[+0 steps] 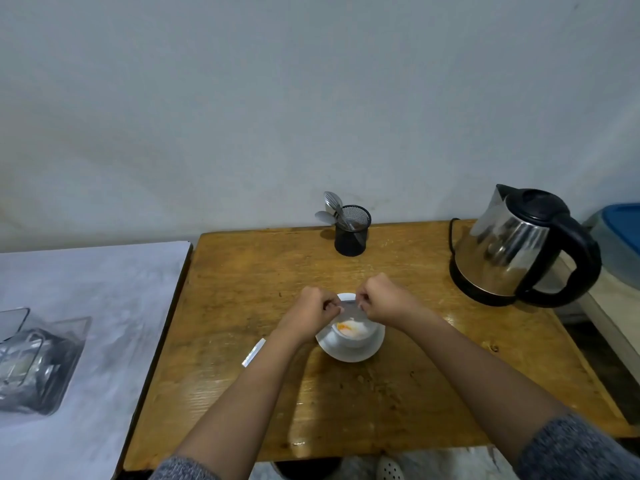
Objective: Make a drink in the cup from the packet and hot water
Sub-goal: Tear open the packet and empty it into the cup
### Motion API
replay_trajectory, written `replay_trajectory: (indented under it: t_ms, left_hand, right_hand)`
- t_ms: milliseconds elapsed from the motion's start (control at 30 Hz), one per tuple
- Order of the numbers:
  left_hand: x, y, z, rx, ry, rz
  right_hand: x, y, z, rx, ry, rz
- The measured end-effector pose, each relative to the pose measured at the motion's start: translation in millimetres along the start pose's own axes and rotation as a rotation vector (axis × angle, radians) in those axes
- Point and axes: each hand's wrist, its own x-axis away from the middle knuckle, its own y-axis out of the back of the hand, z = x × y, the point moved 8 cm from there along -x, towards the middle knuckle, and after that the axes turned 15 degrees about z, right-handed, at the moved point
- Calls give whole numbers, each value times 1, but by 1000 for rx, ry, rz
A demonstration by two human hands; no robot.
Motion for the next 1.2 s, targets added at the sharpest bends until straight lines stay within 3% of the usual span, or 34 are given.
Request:
replay_trajectory:
  t_ms: [233,600,767,1000,1100,1200]
  left_hand:
    - [3,3,-15,-193,-104,-18]
    - [7,5,-13,-101,-143,-69]
    - [12,12,-3,46,-128,-106]
    - [62,52,29,259,-64,-476]
    - [84,55,60,321,18,-540]
    - [106,44,98,427,157,-567]
  right_hand:
    - [3,3,0,0,47,-24]
    - [6,1,-7,-26,56,-93]
    - [3,1,-7,-145,57,-98]
    - [2,3,47,-589,201,-234]
    - [-15,-20,76,-655,230,-193]
    - [-36,-53,91,-645,148,-157]
